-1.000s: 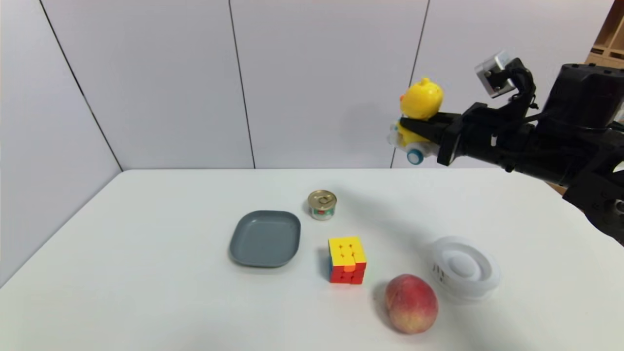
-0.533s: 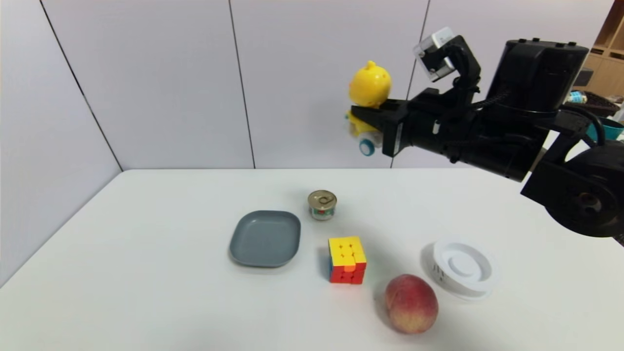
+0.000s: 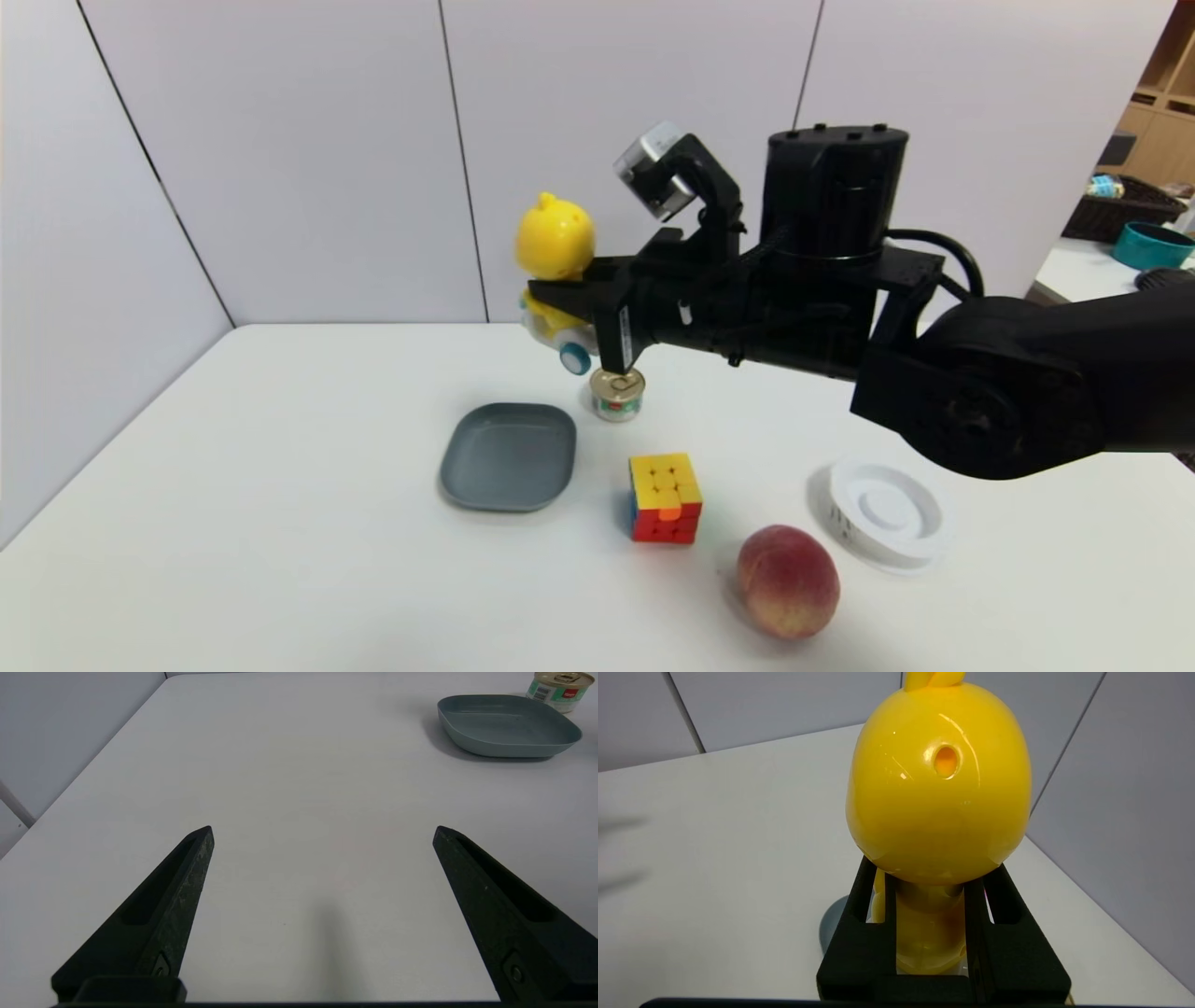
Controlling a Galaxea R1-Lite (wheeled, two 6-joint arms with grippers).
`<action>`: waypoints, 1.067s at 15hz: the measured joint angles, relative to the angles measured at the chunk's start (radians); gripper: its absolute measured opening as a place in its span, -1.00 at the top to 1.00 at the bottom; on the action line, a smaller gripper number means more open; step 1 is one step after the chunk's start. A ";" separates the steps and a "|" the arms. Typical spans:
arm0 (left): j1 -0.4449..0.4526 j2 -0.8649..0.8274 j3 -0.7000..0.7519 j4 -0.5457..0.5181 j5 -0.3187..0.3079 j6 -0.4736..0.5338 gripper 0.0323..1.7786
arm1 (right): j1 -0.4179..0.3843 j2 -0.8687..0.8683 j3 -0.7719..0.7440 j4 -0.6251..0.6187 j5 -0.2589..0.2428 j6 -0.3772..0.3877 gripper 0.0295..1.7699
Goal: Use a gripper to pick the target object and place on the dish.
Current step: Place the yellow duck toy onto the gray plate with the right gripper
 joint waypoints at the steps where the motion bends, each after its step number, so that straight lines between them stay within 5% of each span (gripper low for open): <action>1: 0.000 0.000 0.000 0.000 0.000 0.000 -0.90 | 0.013 0.023 -0.013 -0.002 0.001 0.012 0.56; 8: 0.000 0.000 0.000 0.000 0.000 0.000 -0.90 | 0.073 0.187 -0.060 -0.054 0.019 0.098 0.56; 16: 0.000 0.000 0.000 0.000 0.001 0.000 -0.90 | 0.065 0.327 -0.074 -0.072 0.016 0.105 0.56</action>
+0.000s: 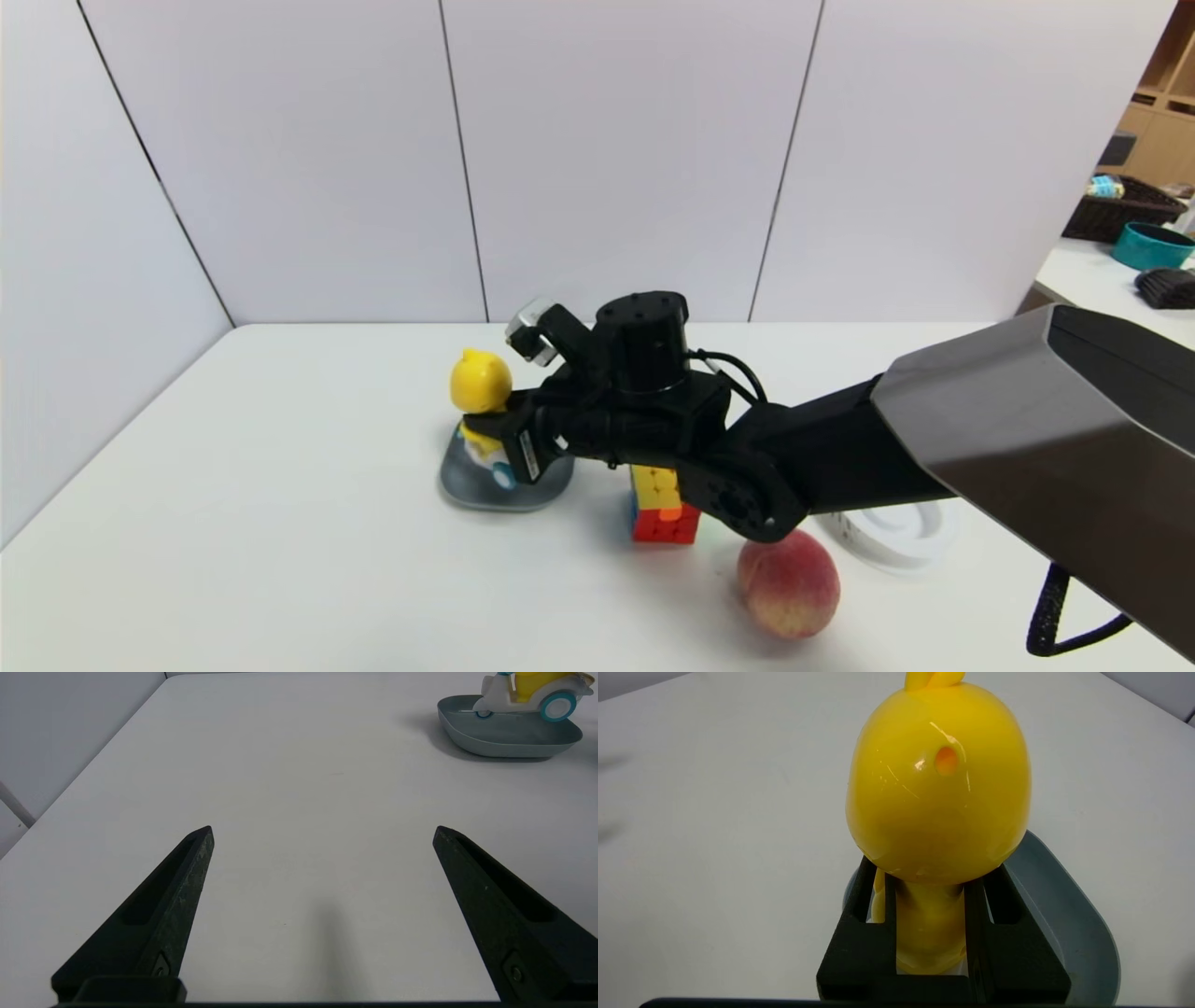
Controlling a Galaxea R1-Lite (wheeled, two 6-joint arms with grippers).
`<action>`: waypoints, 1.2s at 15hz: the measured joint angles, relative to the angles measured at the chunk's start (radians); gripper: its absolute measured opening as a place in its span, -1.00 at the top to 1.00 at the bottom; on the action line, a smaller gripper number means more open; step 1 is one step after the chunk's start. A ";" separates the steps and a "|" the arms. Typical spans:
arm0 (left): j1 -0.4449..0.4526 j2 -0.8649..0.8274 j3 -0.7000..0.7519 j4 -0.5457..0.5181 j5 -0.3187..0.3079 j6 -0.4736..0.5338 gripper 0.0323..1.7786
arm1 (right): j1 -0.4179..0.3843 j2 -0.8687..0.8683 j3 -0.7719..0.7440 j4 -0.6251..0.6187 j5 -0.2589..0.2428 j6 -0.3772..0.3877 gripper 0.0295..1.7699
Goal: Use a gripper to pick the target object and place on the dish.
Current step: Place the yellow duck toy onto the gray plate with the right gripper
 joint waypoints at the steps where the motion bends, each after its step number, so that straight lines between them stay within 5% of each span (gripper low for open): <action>1: 0.000 0.000 0.000 0.000 0.000 0.000 -0.90 | -0.003 0.005 -0.002 0.000 0.000 0.000 0.56; 13: 0.000 0.000 0.000 0.000 0.000 0.000 -0.90 | -0.018 0.027 -0.009 -0.019 -0.003 0.000 0.56; 18: 0.000 0.000 0.000 0.000 0.000 0.000 -0.90 | -0.022 0.038 -0.010 -0.017 -0.006 -0.001 -0.13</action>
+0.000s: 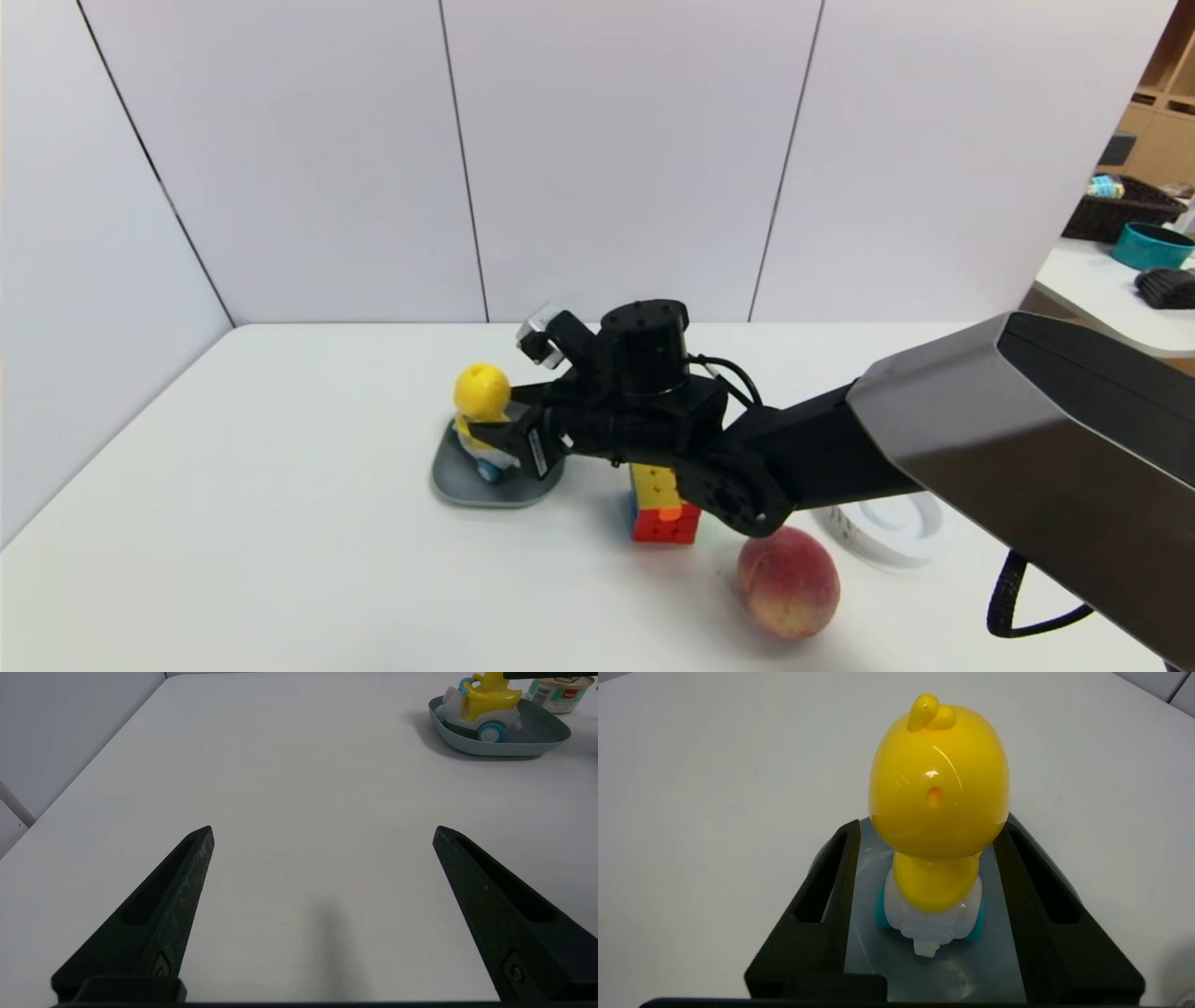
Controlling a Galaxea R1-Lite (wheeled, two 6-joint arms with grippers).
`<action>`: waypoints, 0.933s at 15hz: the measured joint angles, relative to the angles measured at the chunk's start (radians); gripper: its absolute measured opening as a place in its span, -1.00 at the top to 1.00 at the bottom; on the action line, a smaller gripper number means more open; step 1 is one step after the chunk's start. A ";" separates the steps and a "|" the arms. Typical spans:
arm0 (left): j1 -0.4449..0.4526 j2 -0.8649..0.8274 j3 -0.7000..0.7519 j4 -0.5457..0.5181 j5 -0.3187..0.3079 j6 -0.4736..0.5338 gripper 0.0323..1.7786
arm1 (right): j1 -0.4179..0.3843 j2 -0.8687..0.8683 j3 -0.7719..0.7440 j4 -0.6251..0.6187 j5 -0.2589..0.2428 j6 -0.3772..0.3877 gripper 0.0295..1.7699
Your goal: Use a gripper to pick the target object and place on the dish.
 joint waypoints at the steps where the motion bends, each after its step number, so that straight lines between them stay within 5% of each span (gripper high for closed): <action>1: 0.000 0.000 0.000 0.000 0.000 0.000 -0.90 | -0.002 0.000 0.001 -0.001 0.000 0.000 -0.22; 10: 0.000 0.000 0.000 0.000 0.000 0.000 -0.90 | -0.005 -0.147 0.042 0.026 0.000 -0.009 -0.71; 14: 0.000 0.000 0.000 0.000 0.000 0.000 -0.90 | -0.092 -0.363 0.036 0.180 -0.010 -0.114 -0.80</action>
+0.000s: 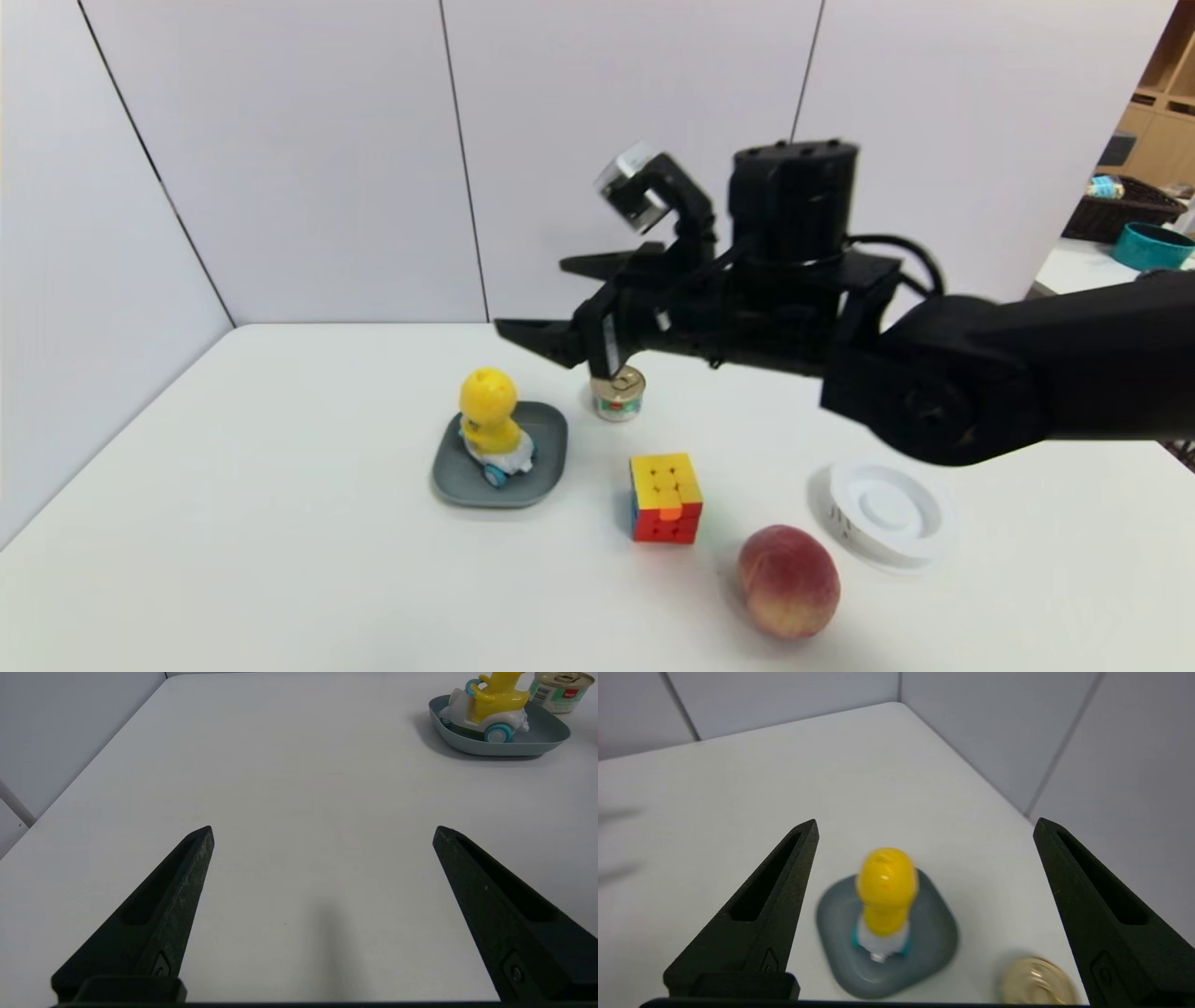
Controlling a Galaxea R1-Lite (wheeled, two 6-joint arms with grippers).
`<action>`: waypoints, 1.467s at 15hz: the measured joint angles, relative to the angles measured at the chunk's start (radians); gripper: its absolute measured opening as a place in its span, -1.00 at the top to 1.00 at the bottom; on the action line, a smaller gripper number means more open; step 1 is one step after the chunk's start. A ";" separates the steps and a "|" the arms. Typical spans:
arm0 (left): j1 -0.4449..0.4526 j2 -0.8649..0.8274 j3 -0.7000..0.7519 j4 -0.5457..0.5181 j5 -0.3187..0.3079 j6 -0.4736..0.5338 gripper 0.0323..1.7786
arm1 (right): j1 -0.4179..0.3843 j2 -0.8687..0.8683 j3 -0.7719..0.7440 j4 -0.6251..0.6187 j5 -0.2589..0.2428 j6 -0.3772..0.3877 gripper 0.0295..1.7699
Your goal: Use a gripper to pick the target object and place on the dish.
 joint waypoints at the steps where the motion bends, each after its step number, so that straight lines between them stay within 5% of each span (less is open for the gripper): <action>1: 0.000 0.000 0.000 0.000 0.000 0.000 -0.90 | -0.063 -0.054 -0.012 0.092 -0.013 -0.060 -0.81; 5: 0.000 0.000 0.000 0.000 0.000 0.000 -0.90 | -0.346 -0.228 -0.093 0.393 -0.082 -0.216 -0.86; 11: 0.000 0.000 0.000 0.000 0.000 0.000 -0.90 | -0.683 -0.357 -0.093 0.202 -0.143 -0.179 -0.90; 15: 0.000 0.000 0.000 0.000 0.000 0.000 -0.90 | -0.779 -0.501 0.042 0.127 -0.150 -0.048 -0.91; 22: 0.000 0.000 0.000 0.000 0.000 0.000 -0.90 | -0.797 -0.882 0.450 -0.010 -0.140 0.021 -0.91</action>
